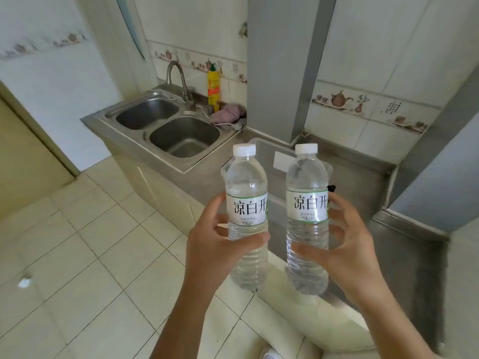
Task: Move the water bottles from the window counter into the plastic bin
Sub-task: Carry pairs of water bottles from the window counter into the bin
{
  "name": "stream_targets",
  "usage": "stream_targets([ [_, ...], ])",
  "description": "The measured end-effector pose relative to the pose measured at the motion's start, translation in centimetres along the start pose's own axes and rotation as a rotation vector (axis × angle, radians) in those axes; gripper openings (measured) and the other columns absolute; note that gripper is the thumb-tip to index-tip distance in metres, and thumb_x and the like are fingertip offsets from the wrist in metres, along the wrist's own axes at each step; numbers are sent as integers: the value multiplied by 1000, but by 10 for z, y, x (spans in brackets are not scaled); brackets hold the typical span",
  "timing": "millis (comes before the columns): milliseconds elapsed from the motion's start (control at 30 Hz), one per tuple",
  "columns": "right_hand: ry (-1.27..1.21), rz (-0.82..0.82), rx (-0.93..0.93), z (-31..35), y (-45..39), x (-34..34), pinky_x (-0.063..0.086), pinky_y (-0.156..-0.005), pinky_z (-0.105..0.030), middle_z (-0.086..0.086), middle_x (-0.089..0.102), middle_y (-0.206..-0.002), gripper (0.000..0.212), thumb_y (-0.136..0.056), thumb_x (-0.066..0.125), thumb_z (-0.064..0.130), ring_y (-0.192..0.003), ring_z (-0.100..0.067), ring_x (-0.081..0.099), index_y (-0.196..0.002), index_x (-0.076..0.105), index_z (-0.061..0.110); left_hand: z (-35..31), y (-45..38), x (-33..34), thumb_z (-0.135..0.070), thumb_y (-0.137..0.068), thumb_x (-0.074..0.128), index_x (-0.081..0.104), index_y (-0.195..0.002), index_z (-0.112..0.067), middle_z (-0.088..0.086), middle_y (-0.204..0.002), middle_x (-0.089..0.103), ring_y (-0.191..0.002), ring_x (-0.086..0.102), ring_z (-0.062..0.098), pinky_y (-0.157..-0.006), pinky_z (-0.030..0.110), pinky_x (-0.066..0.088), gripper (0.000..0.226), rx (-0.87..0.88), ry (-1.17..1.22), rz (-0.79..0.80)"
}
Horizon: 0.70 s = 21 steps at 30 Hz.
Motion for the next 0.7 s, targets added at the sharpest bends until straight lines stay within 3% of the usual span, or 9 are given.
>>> stream_targets([
  [67, 18, -7, 31, -5, -27, 1, 47, -66, -3, 38, 57, -108, 99, -45, 94, 15, -96, 13, 58, -112, 43, 68, -4, -29, 12, -54, -36, 90, 53, -121, -57, -21, -98, 73, -85, 70, 1, -71, 31, 60, 93, -8, 17, 21],
  [167, 24, -34, 75, -18, -63, 2, 48, -62, -8, 39, 56, -108, 99, -46, 94, 19, -97, 14, 57, -109, 40, 72, -8, -74, 31, -52, -38, 91, 54, -130, -44, -15, -107, 74, -94, 71, 10, -80, 41, 62, 99, -15, 35, 78],
  [333, 0, -139, 122, -41, -126, 3, 51, -75, -23, 27, 60, -112, 98, -47, 95, 13, -99, 4, 60, -115, 44, 63, -9, -158, 72, -54, -36, 89, 51, -132, -43, -20, -109, 71, -99, 69, 6, -81, 37, 60, 104, -6, 60, 179],
  [433, 8, -192, 147, -53, -163, 6, 54, -71, -20, 27, 59, -114, 103, -48, 95, 13, -99, 4, 60, -123, 41, 58, -7, -208, 100, -52, -35, 89, 51, -121, -58, -30, -100, 71, -91, 69, -4, -73, 27, 58, 94, 19, 58, 249],
  [500, 16, -235, 172, -60, -187, 7, 53, -68, -15, 30, 58, -114, 103, -49, 94, 12, -99, 7, 59, -123, 40, 59, -3, -239, 120, -49, -35, 91, 48, -106, -72, -22, -101, 73, -90, 71, 0, -73, 30, 59, 86, 20, 50, 295],
  [633, 26, -300, 235, -82, -225, 11, 50, -66, -9, 34, 56, -110, 97, -50, 94, 13, -98, 16, 55, -119, 40, 56, 18, -284, 158, -35, -46, 99, 47, -106, -71, -11, -105, 74, -92, 72, 6, -78, 34, 61, 87, 7, 2, 424],
  [700, 34, -330, 282, -98, -236, 13, 49, -71, -12, 27, 58, -113, 95, -50, 94, 15, -100, 9, 58, -125, 44, 46, 34, -299, 172, -34, -47, 99, 49, -110, -66, -12, -103, 75, -92, 72, 5, -79, 31, 61, 86, 9, -11, 474],
])
Point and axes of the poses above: each hand's wrist, its own y-axis away from the middle knuckle, its own x-axis out of the palm, z = x × y, the point moved 2 cm from there along -y, towards the middle knuckle
